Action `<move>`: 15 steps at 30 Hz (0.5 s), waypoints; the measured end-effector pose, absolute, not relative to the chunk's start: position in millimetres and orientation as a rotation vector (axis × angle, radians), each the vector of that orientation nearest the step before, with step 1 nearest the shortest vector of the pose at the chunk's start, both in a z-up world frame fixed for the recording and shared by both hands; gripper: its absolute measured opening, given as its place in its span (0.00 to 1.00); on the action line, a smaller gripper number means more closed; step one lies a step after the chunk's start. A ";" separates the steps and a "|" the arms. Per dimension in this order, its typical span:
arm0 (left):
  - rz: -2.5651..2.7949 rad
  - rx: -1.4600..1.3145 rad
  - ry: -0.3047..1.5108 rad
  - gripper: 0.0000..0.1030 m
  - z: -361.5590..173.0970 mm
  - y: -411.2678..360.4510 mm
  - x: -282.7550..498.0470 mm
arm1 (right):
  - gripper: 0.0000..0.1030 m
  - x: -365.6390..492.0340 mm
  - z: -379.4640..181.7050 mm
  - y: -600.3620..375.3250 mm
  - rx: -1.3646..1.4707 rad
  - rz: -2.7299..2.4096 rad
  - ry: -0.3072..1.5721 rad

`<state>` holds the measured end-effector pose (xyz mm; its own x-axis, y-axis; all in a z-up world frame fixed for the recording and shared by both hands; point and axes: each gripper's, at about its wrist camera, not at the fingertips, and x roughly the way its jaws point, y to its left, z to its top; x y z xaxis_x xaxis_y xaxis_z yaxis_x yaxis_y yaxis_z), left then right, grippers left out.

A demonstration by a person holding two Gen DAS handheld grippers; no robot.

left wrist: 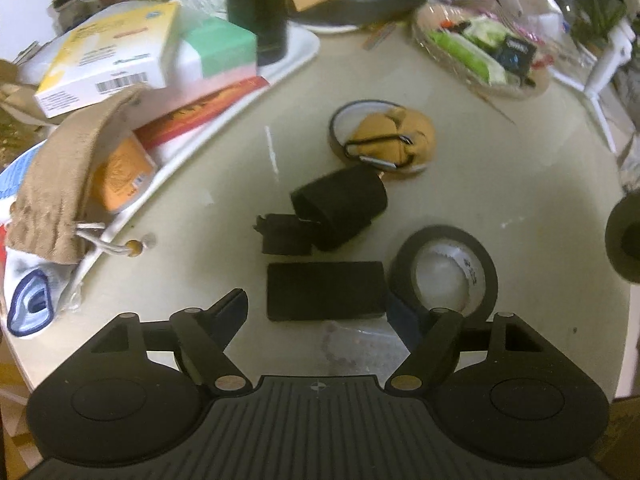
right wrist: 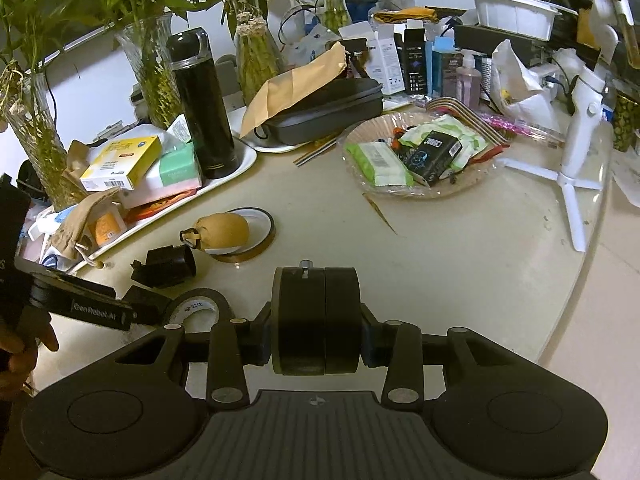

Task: Organize rigid objects
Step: 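Grasp the flat black block with the left tool while the right tool holds the cylinder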

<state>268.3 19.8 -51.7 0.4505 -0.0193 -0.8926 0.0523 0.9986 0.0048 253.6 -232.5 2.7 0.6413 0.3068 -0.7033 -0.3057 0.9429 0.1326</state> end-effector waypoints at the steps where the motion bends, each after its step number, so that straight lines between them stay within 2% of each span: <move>1: -0.040 0.039 1.101 0.74 -51.2 19.1 268.2 | 0.42 254.0 2.9 -233.2 0.003 0.350 0.802; 15: 0.008 -0.013 1.156 0.73 -58.8 22.1 288.1 | 0.42 254.5 5.3 -233.4 0.009 0.370 0.797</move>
<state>288.1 22.1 -58.8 0.4027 -0.0003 -0.9153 -0.0129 0.9999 -0.0059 254.5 -233.4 5.3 0.6380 0.3273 -0.6970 -0.3210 0.9358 0.1457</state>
